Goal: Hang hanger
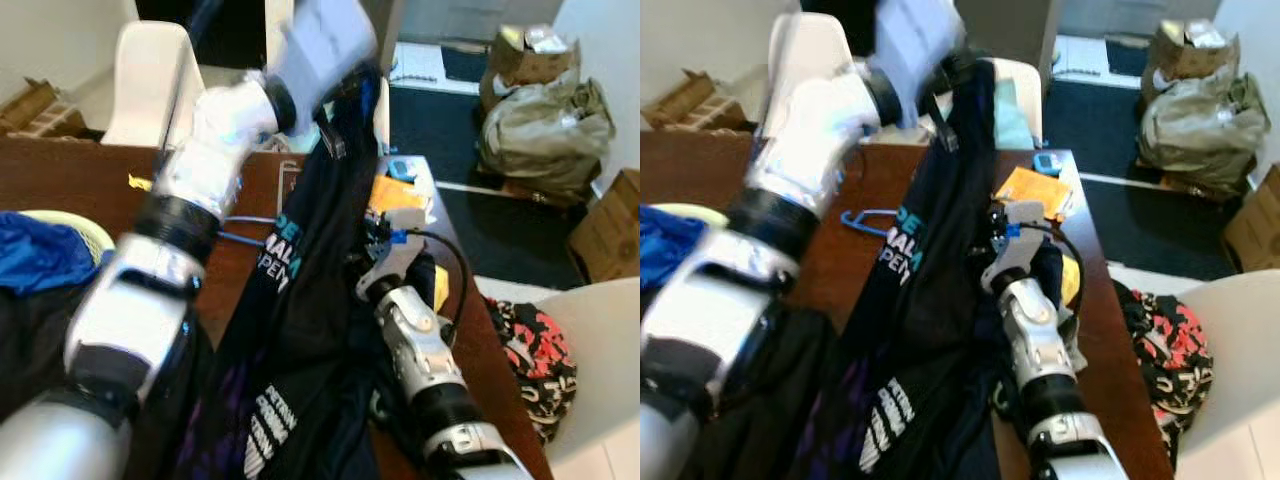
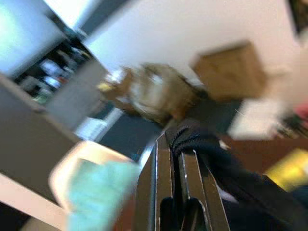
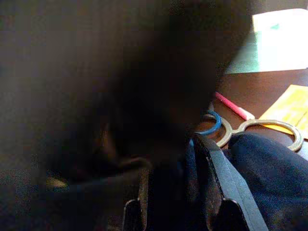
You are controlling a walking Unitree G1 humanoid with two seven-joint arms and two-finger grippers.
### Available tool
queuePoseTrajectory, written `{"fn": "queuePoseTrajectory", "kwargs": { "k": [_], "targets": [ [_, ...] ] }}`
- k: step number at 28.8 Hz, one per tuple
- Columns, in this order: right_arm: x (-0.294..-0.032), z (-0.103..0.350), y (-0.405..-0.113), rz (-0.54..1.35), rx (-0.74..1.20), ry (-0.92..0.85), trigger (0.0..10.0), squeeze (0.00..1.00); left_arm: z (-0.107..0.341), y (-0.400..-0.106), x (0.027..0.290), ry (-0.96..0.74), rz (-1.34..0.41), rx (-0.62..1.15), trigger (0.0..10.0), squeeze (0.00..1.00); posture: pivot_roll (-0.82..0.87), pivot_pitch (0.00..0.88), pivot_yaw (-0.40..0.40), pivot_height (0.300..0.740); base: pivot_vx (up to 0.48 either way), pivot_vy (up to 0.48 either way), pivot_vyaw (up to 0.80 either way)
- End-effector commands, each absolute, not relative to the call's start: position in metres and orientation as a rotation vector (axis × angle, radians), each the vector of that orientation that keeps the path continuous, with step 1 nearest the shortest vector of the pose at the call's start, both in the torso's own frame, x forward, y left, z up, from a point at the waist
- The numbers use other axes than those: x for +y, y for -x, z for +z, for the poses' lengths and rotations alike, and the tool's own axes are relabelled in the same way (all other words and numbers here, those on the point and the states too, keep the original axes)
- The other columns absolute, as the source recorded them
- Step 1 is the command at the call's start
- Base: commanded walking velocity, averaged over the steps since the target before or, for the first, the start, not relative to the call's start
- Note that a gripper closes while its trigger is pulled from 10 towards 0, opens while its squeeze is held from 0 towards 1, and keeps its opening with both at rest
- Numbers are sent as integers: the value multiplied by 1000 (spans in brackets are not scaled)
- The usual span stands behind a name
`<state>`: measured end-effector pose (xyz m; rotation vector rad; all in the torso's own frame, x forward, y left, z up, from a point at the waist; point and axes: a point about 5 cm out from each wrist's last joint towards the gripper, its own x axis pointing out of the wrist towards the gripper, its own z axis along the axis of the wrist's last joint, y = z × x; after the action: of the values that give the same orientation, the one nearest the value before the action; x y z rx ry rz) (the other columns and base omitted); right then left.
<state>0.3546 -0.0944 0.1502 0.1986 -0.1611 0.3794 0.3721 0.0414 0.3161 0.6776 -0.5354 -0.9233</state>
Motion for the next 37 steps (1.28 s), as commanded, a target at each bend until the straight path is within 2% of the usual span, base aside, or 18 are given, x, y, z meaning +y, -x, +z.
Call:
{"fn": "queuePoseTrajectory", "kwargs": {
  "k": [1,6,9,10,13,17,18,20,22,23,24,25,26,31,32,34,35,37],
  "targets": [
    [-95,143,-353,367,-134,-206,10000,0,325,-365,37,-773,-930,-614,10000,0,49,62,-37,740,0,0,0],
    [-100,142,-353,349,-134,-201,10000,0,320,-366,50,-899,-852,-636,10000,0,56,61,-34,740,0,0,0],
    [-103,140,-353,339,-129,-200,10000,0,311,-347,49,-812,-1000,-624,10000,0,59,62,-36,740,0,0,0],
    [-103,139,-352,336,-126,-199,10000,0,308,-331,47,-685,-1113,-606,10000,0,59,64,-33,740,0,0,0],
    [-103,139,-352,336,-126,-199,10000,0,308,-331,47,-685,-1113,-606,10000,0,59,64,-33,740,0,0,0],
    [-103,138,-352,333,-124,-198,10000,0,298,-310,53,-573,-1222,-524,10000,0,54,74,-26,740,0,0,0],
    [-104,137,-351,329,-122,-198,10000,0,295,-318,71,-608,-1093,-482,10000,0,57,82,-27,740,0,0,0],
    [-104,137,-351,329,-122,-198,10000,0,295,-318,71,-608,-1093,-482,10000,0,57,82,-27,740,0,0,0],
    [-106,135,-350,324,-115,-196,10000,0,302,-348,120,-664,-685,-431,10000,0,67,93,-38,740,0,0,0],
    [-107,134,-350,324,-111,-195,10000,0,306,-355,136,-661,-557,-419,10000,0,67,94,-39,740,0,0,0],
    [-107,134,-350,324,-111,-195,10000,0,306,-355,136,-661,-557,-419,10000,0,67,94,-39,740,0,0,0],
    [-107,133,-350,325,-108,-193,10000,0,310,-358,146,-650,-480,-410,10000,392,67,94,-39,740,0,0,0],
    [-107,133,-351,324,-105,-190,10000,0,316,-355,150,-616,-448,-398,10000,1000,62,94,-33,740,0,0,0],
    [-109,134,-352,314,-106,-188,10000,0,327,-347,143,-569,-466,-467,10000,1000,56,97,-28,740,0,0,0],
    [-110,135,-352,310,-108,-188,10000,0,331,-344,136,-512,-506,-505,10000,0,55,98,-29,740,0,0,0],
    [-111,135,-351,308,-108,-187,10000,0,333,-340,130,-457,-548,-535,10000,0,55,98,-29,740,0,0,0],
    [-112,134,-351,303,-108,-186,10000,0,335,-332,117,-309,-655,-562,10000,0,54,100,-32,740,0,0,0],
    [-113,134,-351,301,-108,-186,10000,0,335,-331,114,-274,-678,-563,10000,0,54,100,-32,740,0,0,0]
  ]
}}
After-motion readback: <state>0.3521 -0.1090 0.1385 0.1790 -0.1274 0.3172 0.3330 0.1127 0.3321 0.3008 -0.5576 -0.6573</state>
